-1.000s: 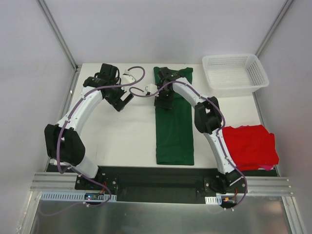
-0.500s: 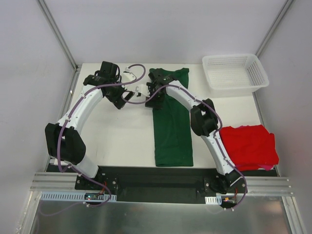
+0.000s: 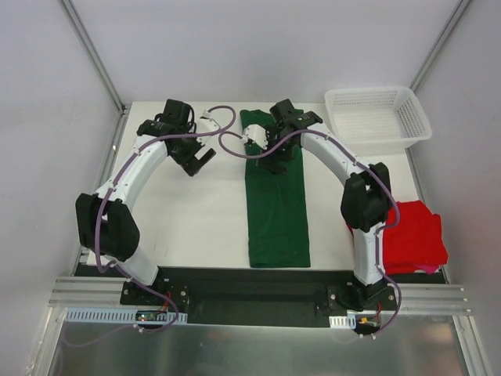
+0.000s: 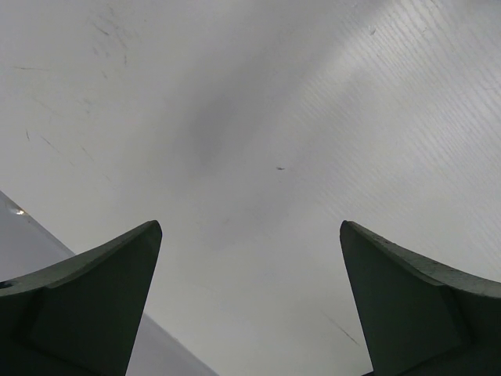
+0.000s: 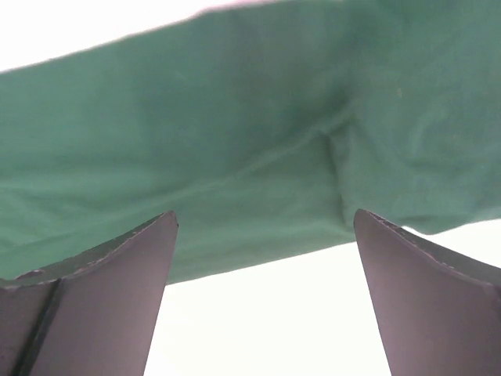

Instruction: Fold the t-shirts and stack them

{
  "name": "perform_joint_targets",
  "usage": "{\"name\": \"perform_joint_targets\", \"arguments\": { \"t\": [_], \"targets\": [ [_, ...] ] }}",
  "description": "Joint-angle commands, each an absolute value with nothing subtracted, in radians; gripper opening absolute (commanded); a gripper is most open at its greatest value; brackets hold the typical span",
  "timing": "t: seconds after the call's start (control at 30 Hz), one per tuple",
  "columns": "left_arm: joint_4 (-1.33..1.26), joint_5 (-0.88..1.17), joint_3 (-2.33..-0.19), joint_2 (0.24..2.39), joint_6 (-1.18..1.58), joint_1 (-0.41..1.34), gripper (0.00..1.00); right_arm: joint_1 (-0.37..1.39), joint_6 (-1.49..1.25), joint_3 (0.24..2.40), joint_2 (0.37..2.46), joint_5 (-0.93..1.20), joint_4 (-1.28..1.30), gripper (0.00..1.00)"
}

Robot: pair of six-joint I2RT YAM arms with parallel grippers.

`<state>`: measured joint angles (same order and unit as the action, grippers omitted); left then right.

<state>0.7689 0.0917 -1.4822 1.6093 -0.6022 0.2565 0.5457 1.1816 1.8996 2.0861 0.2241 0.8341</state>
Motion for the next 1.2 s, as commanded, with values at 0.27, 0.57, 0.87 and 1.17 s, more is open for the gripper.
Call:
{"name": "perform_joint_targets", "arguments": {
  "t": [0.27,0.57,0.87,1.17],
  "targets": [
    [0.758,-0.069,-1.468,1.658,-0.638,0.152,0.99,0.581,1.172,1.950,2.153,0.425,0.784,1.00],
    [0.756,-0.094,-1.431,1.681,-0.684,-0.077,0.99,0.591,1.239,2.069,2.308,0.390,0.807,1.00],
    [0.753,-0.097,-1.442,1.678,-0.698,-0.133,0.99,0.620,1.292,2.046,2.326,0.410,0.917,1.00],
    [0.756,-0.095,-1.443,1.655,-0.692,-0.132,0.99,0.667,1.324,2.080,2.379,0.456,1.011,1.00]
  ]
}}
